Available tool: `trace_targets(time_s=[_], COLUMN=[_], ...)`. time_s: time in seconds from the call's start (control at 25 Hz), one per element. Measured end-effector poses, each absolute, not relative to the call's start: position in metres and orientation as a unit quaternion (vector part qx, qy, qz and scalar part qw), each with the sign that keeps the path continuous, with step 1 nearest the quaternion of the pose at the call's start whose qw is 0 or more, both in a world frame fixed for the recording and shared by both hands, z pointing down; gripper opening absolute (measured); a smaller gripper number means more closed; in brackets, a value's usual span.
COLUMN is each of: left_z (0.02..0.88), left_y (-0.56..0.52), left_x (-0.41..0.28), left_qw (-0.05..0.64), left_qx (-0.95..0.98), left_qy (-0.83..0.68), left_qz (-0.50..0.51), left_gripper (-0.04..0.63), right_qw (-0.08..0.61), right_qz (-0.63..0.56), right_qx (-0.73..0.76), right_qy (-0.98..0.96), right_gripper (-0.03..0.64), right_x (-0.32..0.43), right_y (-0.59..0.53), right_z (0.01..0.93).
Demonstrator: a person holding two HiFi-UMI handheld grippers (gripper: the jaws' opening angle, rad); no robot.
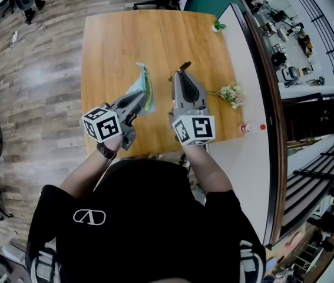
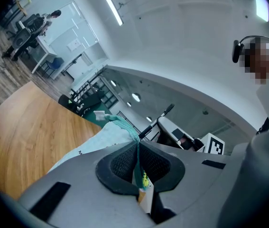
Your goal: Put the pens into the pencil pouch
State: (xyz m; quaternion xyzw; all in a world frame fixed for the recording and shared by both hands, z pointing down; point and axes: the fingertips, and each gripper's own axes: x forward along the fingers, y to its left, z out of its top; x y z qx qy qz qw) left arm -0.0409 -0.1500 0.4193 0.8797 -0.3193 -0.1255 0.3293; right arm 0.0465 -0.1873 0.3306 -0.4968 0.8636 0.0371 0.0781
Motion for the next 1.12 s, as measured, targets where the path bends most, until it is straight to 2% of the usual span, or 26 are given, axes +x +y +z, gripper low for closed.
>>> trace_targets(time_s=[0.36,0.8,0.88,1.12], left_z=[0.416,0.406,0.407,0.414], left_y=[-0.147,-0.146,-0.146,-0.148], left_x=[-0.039,-0.043,-0.045,-0.044], left_qw=[0.327,0.317,0.319,0.322], left_qx=[0.880,0.881,0.880,0.878], left_qy=[-0.320,-0.322,-0.323,-0.327], left_qz=[-0.128,-0.140,-0.140,-0.137], left_gripper=[0.015,0.015,0.015,0.015], right_qw=[0.093,0.017,0.012,0.017], right_qz=[0.015,-0.093,-0.097,-0.087], right_qx=[-0.427,-0.394,-0.387,-0.397], right_qy=[0.900,0.914,0.917,0.913], right_gripper=[0.043,0.046,0.091,0.103], right_x=[-0.011,-0.026,-0.027,-0.017], right_y=[-0.169,-0.166,-0.163,-0.161], right_z=[0.320,0.376,0.378,0.373])
